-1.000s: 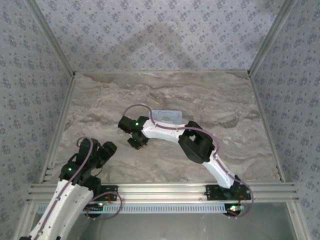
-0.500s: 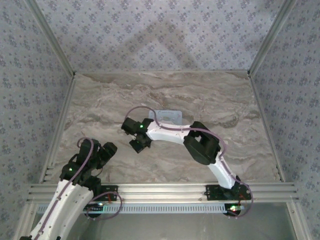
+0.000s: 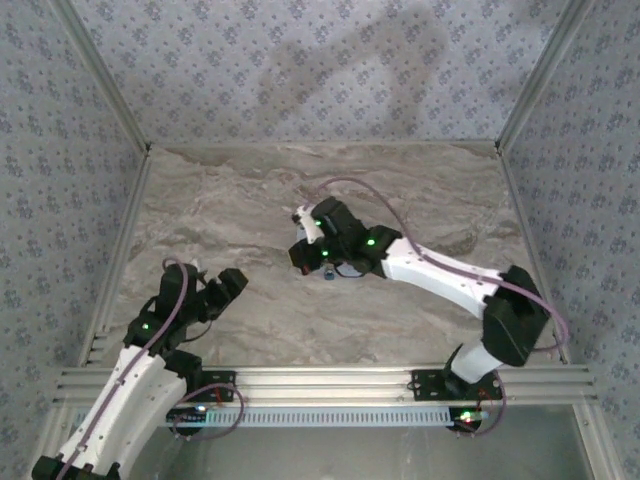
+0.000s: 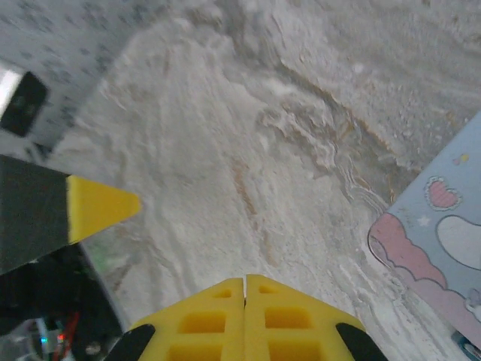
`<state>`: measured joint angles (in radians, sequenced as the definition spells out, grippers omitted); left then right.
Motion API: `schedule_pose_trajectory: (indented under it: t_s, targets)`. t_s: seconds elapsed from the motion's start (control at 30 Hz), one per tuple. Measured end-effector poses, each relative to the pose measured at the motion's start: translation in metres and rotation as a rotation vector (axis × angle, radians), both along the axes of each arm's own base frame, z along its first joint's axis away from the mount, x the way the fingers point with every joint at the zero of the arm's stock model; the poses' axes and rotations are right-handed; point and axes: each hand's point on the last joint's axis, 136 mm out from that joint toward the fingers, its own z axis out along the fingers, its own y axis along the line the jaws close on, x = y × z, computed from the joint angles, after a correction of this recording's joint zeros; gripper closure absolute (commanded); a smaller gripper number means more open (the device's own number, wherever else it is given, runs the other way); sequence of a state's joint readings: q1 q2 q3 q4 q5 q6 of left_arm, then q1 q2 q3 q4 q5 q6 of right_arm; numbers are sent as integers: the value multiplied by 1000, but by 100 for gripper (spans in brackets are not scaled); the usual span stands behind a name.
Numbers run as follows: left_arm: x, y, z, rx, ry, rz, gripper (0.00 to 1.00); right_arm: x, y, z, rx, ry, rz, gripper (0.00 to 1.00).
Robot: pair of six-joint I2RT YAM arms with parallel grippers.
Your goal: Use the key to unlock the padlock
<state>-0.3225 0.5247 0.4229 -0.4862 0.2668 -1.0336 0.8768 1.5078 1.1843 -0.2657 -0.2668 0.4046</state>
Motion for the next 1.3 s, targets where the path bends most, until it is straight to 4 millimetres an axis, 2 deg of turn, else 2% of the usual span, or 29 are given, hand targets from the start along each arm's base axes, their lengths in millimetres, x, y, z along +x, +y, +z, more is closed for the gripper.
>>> schedule_pose_trajectory:
  t_s: [0.17,0.33,0.37,0.4,0.57,0.73,0.9,1.03,1.13,1.23,1.3]
  targets:
    - [17,-37,57,-109,-181,-137,13,3,-28,44,133,-4,-39,100]
    - [24,-83,114,-179,-336,-304,9,4,-56,74,234,7,-93,100]
    - [26,-93,123,-193,-366,-334,2,3,-61,79,251,11,-101,100]
    - [27,-101,130,-201,-390,-362,2,0,-65,84,267,16,-105,100]
    - [31,-137,147,-233,-462,-471,2,-12,-79,100,344,64,-125,100]
    - [33,-169,167,-267,-543,-561,14,-18,-89,112,415,124,-153,100]
    - [27,-193,187,-314,-622,-645,16,-21,-95,122,495,175,-170,100]
    - [19,-205,199,-345,-665,-700,24,-19,-98,125,538,212,-182,100]
    - [14,-210,207,-362,-693,-729,33,-18,-97,131,567,227,-181,100]
    - [7,-214,211,-375,-711,-760,35,-18,-97,136,596,238,-179,100]
    - [2,-218,211,-381,-711,-782,45,-16,-98,138,613,247,-182,100]
